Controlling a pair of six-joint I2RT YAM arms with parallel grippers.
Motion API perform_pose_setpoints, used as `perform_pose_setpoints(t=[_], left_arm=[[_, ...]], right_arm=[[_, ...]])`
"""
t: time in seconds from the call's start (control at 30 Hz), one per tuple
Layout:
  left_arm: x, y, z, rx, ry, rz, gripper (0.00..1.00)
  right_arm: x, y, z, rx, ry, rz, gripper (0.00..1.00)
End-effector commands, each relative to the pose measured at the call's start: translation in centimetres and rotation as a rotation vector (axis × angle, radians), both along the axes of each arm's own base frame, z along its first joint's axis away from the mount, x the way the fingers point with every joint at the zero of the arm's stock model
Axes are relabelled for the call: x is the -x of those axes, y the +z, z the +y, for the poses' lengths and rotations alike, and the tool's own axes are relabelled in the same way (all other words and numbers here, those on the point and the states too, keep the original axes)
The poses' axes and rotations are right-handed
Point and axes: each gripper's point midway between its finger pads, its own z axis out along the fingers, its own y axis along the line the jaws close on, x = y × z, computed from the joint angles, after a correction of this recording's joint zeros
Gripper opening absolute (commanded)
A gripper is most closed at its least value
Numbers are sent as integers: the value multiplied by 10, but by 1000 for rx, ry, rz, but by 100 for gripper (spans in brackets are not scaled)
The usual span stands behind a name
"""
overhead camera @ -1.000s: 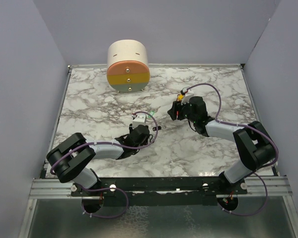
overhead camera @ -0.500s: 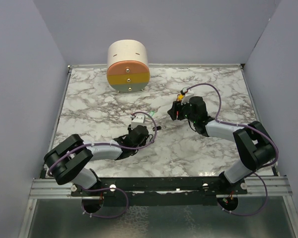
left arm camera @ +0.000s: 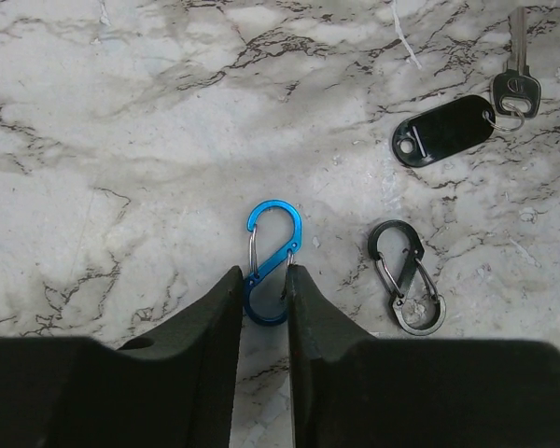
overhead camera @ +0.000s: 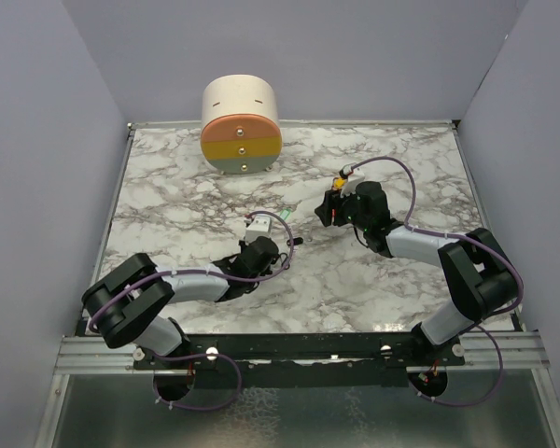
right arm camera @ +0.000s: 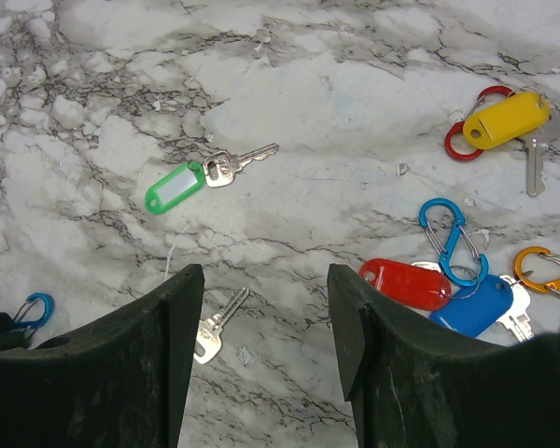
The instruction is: Put the keys on the keyring
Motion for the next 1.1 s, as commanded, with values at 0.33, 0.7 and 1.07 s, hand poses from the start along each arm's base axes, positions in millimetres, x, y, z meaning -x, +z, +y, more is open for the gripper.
perform_pose_setpoints(t=[0.33,0.7,1.07], left_arm=[[23,-26,18,-91,-20,105,0],[3,13,5,-74,-31,12,0],[-7,41,-12,-14,-98,-65,0]], right_arm=[[3,11,6,-14,30,-25,56],[5,4,32,19,87,-7,53],[-8,-13,64,39,91,47,53]])
